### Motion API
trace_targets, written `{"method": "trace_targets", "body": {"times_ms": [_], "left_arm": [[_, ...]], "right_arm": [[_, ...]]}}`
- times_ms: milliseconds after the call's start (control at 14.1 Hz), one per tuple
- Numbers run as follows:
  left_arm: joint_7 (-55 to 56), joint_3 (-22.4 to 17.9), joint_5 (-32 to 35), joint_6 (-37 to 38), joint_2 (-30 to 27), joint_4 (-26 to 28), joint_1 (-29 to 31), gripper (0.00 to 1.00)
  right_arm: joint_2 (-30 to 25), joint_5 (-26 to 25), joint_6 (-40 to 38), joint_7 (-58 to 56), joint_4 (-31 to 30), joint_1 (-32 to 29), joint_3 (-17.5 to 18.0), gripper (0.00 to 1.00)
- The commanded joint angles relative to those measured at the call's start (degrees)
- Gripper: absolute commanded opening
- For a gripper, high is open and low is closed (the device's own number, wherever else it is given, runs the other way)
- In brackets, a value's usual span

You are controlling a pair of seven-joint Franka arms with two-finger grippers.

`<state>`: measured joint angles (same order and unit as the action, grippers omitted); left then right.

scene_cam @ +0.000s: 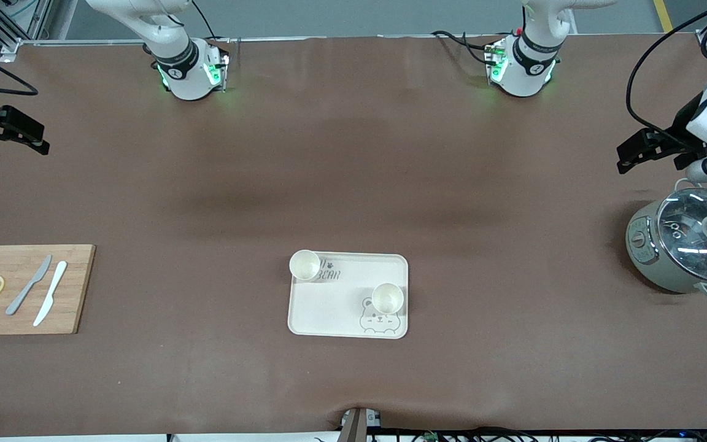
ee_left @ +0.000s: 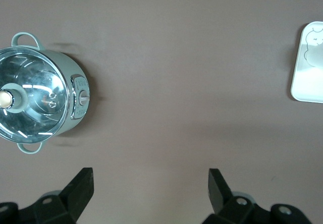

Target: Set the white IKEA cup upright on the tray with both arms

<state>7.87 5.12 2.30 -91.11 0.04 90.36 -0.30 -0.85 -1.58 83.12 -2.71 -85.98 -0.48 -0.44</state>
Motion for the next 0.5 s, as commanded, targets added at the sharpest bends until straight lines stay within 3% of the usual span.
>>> {"method": "trace_targets", "body": {"times_ms": [0, 425], "left_arm": [[-0.7, 0.2, -1.4, 0.0, 0.8, -1.8, 0.1, 1.00], [-0.6, 0.2, -1.2, 0.1, 0.9, -1.8, -0.1, 1.00]], "right_arm": [[0.1, 0.1, -1.0, -0.1, 0.9, -0.4, 0.4, 1.00], [0.1, 0.1, -1.0, -0.1, 0.8, -0.5, 0.4, 1.00]]}}
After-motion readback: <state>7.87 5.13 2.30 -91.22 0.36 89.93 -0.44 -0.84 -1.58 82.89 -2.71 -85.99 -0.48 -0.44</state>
